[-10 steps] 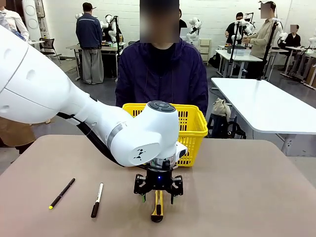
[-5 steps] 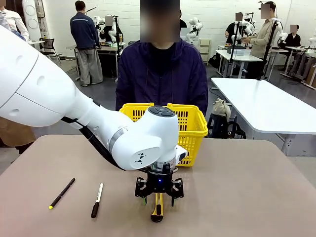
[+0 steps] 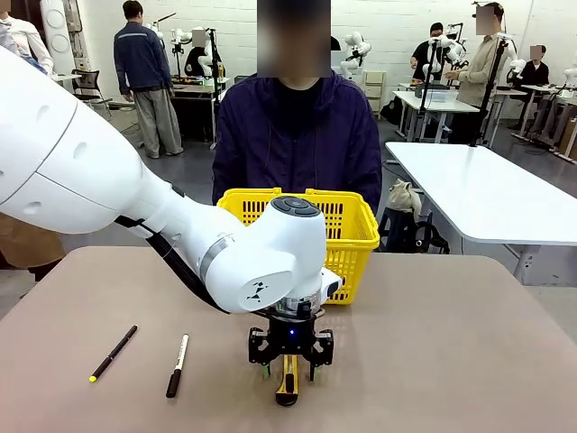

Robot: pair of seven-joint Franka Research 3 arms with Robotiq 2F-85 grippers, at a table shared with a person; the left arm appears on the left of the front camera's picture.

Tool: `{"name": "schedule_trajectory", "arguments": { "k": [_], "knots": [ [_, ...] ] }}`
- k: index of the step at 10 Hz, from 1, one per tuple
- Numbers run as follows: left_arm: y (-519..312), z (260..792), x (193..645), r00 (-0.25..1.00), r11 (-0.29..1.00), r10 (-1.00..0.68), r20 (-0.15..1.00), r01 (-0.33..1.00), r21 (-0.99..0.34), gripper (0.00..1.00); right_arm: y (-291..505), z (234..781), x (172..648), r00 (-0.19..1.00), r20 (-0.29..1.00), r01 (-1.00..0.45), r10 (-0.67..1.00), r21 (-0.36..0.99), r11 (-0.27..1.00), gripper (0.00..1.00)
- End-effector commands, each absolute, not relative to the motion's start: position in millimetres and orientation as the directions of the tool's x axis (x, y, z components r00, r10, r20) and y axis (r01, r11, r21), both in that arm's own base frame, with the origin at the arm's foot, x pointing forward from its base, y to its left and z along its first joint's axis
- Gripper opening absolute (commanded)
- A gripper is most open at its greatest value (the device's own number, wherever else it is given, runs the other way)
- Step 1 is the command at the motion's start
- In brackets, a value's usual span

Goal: Place the items the person wants into the basket.
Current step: Pick up the item the person points to and place it in the Market Basket.

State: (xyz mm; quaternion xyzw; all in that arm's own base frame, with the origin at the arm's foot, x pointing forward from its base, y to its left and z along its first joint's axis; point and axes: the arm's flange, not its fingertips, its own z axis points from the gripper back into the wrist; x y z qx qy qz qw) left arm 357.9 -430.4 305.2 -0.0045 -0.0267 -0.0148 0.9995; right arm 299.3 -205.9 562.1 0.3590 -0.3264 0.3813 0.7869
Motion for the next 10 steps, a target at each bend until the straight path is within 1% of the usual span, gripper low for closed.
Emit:
{"name": "schedule_trajectory", "arguments": {
  "k": [1,2,4,5,6,7,9,10],
  "knots": [
    [-435.8,303.1,360.1,0.996,1.0,-0.023,0.091,0.025,-0.015,0.34,-206.2,563.1,301.2,0.479,0.806,-0.843,0.348,0.311,0.439,1.0],
    [-435.1,303.7,360.1,0.996,1.0,-0.022,0.092,0.024,-0.017,0.0,-206.2,563.1,301.2,0.479,0.806,-0.843,0.348,0.311,0.439,1.0],
    [-434.6,304.7,360.2,0.996,1.0,-0.021,0.09,0.022,-0.019,0.0,-206.2,563.1,301.2,0.479,0.806,-0.843,0.348,0.311,0.439,1.0],
    [-434.2,305.3,359.7,0.996,1.0,-0.022,0.089,0.024,-0.02,0.12,-206.2,563.1,301.2,0.479,0.806,-0.843,0.348,0.311,0.439,1.0],
    [-433.9,305.7,359.6,0.996,1.0,-0.023,0.088,0.025,-0.019,0.02,-206.2,563.1,301.2,0.479,0.806,-0.843,0.348,0.311,0.439,1.0],
    [-433.6,305.7,359.6,0.996,1.0,-0.023,0.084,0.025,-0.018,0.0,-206.2,563.1,301.2,0.479,0.806,-0.843,0.348,0.311,0.439,1.0],
    [-433.4,306.4,359.5,0.997,0.999,-0.027,0.075,0.029,-0.018,0.0,-206.2,563.1,301.2,0.479,0.806,-0.843,0.348,0.311,0.439,1.0],
    [-433.9,310.2,355.0,0.996,0.998,-0.06,0.063,0.061,-0.022,0.0,-206.2,563.1,301.2,0.479,0.806,-0.843,0.348,0.311,0.439,1.0]
  ]
}}
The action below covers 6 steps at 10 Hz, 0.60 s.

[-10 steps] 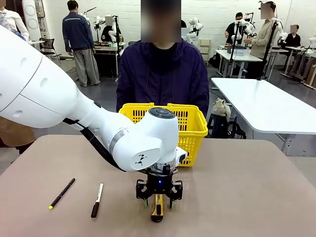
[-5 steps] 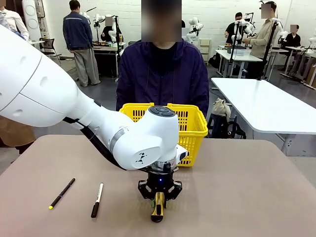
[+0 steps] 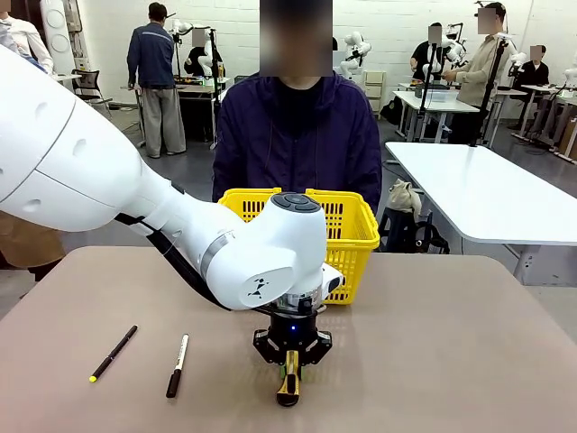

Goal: Place the items the person wants into the basket.
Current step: Pick up the item the person points to and place it in the Market Basket.

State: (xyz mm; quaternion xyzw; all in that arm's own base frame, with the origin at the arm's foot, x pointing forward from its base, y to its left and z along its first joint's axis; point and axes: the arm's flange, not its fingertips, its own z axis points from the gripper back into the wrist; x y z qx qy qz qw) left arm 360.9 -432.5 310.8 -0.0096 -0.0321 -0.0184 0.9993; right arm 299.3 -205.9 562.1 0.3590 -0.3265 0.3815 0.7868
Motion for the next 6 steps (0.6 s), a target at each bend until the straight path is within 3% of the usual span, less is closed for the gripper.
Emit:
{"name": "schedule_trajectory", "arguments": {
  "k": [1,6],
  "knots": [
    [-436,325,345,0.994,0.994,-0.108,0.031,0.107,0.005,0.0,-206,563,301,0.479,0.806,-0.843,0.348,0.311,0.439,1.0],
    [-428,475,291,0.975,0.972,-0.222,0.022,0.22,0.084,0.0,-206,563,301,0.479,0.806,-0.843,0.348,0.311,0.439,1.0]
  ]
}}
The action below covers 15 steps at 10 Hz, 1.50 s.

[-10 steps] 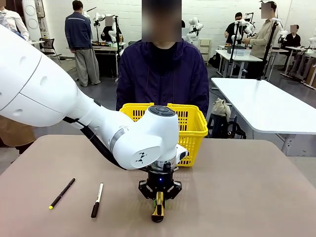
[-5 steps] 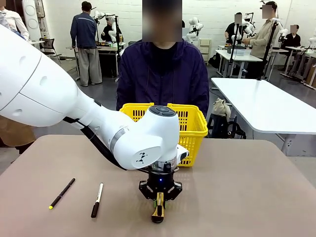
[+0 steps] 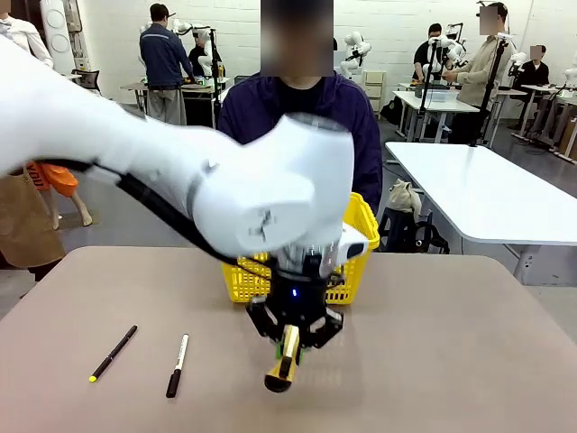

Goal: Place the items the person wants into the basket.
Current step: Pick up the item the person points to and place it in the Market Basket.

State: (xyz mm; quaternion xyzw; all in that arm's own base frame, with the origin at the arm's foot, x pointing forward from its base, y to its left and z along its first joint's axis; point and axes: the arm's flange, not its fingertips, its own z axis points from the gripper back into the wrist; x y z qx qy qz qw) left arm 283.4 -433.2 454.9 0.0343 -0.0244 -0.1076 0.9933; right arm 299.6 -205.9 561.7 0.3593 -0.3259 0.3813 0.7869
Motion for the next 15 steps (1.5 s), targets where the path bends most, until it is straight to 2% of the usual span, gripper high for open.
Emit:
{"name": "schedule_trajectory", "arguments": {
  "k": [1,4,6,7,11,12,15],
  "knots": [
    [-428,501,289,0.973,0.971,-0.229,0.021,0.226,0.075,0.0,-206,563,301,0.479,0.806,-0.843,0.348,0.311,0.439,1.0],
    [-431,549,283,0.972,0.972,-0.232,0.037,0.231,0.042,0.0,-206,563,301,0.479,0.806,-0.843,0.348,0.311,0.439,1.0],
    [-432,553,289,0.978,0.977,-0.206,0.014,0.205,0.059,0.0,-206,563,301,0.479,0.806,-0.843,0.348,0.311,0.439,1.0],
    [-430,556,283,0.974,0.975,-0.218,0.06,0.215,0.05,0.0,-206,563,301,0.479,0.806,-0.843,0.348,0.311,0.439,1.0],
    [-430,556,283,0.974,0.975,-0.218,0.06,0.215,0.05,0.0,-206,563,301,0.479,0.806,-0.843,0.348,0.311,0.439,1.0],
    [-432,555,284,0.974,0.975,-0.22,0.052,0.217,0.054,0.26,-206,563,301,0.479,0.806,-0.843,0.348,0.311,0.439,1.0],
    [-390,596,351,0.835,0.829,-0.547,0.051,0.55,-0.106,0.26,-206,563,301,0.479,0.806,-0.843,0.348,0.311,0.439,1.0]
  ]
}}
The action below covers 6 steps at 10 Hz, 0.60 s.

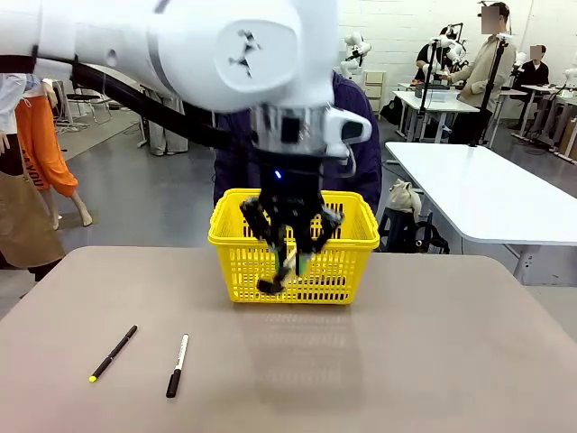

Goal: Place the items the person wants into the basket.
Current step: Pick up the item the person points to and place it in the Market Basket.

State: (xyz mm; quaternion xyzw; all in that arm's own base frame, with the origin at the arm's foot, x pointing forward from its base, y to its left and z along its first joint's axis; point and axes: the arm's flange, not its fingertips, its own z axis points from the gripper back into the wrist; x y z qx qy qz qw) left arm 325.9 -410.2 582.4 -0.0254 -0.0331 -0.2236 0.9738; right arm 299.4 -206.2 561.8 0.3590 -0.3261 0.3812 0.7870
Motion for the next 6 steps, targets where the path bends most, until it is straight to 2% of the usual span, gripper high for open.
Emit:
{"name": "schedule_trajectory", "arguments": {
  "k": [1,4,6],
  "knots": [
    [-383,607,374,0.806,0.801,-0.588,0.076,0.592,-0.083,0.26,-206,563,301,0.479,0.806,-0.843,0.348,0.311,0.439,1.0],
    [-365,620,444,0.73,0.732,-0.677,0.093,0.681,-0.012,0.26,-206,563,301,0.479,0.806,-0.843,0.348,0.311,0.439,1.0],
    [-363,613,482,0.73,0.74,-0.672,0.129,0.669,0.067,0.26,-206,563,301,0.479,0.806,-0.843,0.348,0.311,0.439,1.0]
  ]
}}
